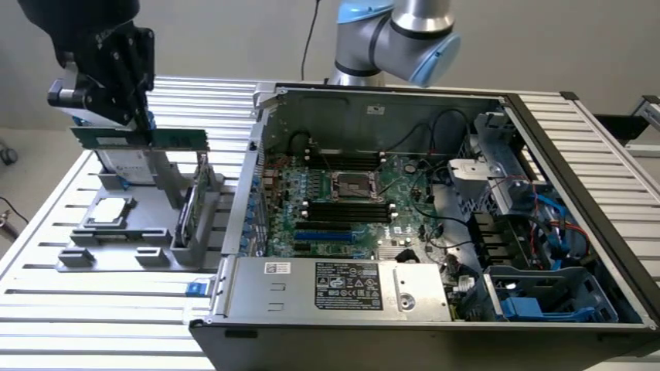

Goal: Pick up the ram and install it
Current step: 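Pick up the ram and move it above insertion slot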

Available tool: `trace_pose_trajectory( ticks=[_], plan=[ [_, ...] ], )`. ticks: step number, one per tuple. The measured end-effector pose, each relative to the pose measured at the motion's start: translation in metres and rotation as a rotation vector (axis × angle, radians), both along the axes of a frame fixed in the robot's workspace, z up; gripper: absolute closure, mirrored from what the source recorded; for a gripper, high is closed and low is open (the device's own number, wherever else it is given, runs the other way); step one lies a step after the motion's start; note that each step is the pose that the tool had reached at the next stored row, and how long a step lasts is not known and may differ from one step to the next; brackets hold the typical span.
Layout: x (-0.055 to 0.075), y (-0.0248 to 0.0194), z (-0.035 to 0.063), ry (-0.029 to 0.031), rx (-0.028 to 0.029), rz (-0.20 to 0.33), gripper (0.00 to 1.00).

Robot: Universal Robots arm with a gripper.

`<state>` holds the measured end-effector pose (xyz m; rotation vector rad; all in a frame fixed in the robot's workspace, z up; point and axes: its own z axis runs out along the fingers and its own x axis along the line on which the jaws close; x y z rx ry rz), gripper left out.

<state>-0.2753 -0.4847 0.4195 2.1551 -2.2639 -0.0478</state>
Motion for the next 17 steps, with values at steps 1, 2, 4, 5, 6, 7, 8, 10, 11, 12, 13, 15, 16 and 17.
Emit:
trace_pose_trajectory(
  ticks=[1,2,4,5,6,7,8,10,11,12,13,15,16,17],
  plan=[
    [0.004,0.0005,0.0036,0.0001,-0.0002,0.000,0.86],
    [0.008,0.0009,0.0065,0.0000,0.0000,0.000,0.86],
    [0.017,0.0018,0.0110,-0.0001,0.0001,0.000,0.86],
    [0.022,0.0022,0.0127,0.0000,-0.0001,0.000,0.86],
    [0.026,0.0025,0.0139,0.0000,-0.0001,0.000,0.86],
    [0.031,0.0028,0.0150,0.0000,-0.0001,0.000,0.86],
    [0.036,0.0031,0.0157,0.0000,0.0000,0.000,0.86],
    [0.045,0.0036,0.0166,0.0001,-0.0002,0.000,0.86],
    [0.049,0.0039,0.0167,0.0001,-0.0001,0.000,0.86],
    [0.054,0.0041,0.0167,0.0000,0.0000,0.000,0.86],
    [0.058,0.0044,0.0167,0.0000,0.0000,0.000,0.86],
    [0.067,0.0049,0.0167,0.0000,0.0000,0.000,0.86],
    [0.072,0.0052,0.0167,0.0000,0.0000,0.000,0.86],
    [0.076,0.0055,0.0167,0.0000,0.0000,0.000,0.86]
  ],
)
